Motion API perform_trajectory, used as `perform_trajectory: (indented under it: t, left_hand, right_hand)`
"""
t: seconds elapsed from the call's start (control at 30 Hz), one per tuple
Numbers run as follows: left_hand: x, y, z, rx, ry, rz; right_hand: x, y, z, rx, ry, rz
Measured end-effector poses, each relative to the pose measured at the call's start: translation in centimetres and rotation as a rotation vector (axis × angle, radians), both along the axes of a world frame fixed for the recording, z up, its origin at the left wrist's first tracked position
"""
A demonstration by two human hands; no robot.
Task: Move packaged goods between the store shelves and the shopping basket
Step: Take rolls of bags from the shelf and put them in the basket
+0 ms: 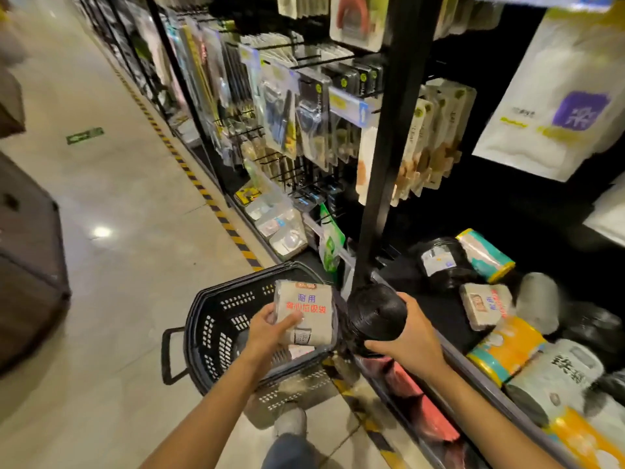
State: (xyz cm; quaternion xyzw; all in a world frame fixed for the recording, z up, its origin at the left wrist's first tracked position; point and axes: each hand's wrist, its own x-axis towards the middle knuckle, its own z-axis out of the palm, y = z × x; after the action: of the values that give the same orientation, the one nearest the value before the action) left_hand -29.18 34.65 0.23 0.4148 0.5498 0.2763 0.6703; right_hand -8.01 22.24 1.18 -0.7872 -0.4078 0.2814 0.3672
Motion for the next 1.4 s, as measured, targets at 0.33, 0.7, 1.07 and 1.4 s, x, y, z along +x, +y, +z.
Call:
perform_trajectory:
  t: [0.33, 0.7, 1.07, 1.4]
  left_hand:
    - [-8.6, 8.3, -4.0, -0.129, 0.044, 0.257]
    - [-9.6, 23.7, -18.6, -0.276, 0.163, 0.253]
    - [-4.0, 27.7, -44.7, -0.436, 0.222, 0.217]
    - [2.4, 27.9, -58.1, -0.549, 0.166, 0.215]
  right_hand:
    - [-5.2, 12.0, -4.5, -0.159, -0.010, 0.189]
    - [-6.6, 24.7, -19.6, -0.423, 0.019, 0.208]
    - [-5.2, 27.2, -42.8, -0.590, 0.014, 0.225]
    - [-4.5, 27.4, -53.2, -0.672, 0.014, 0.295]
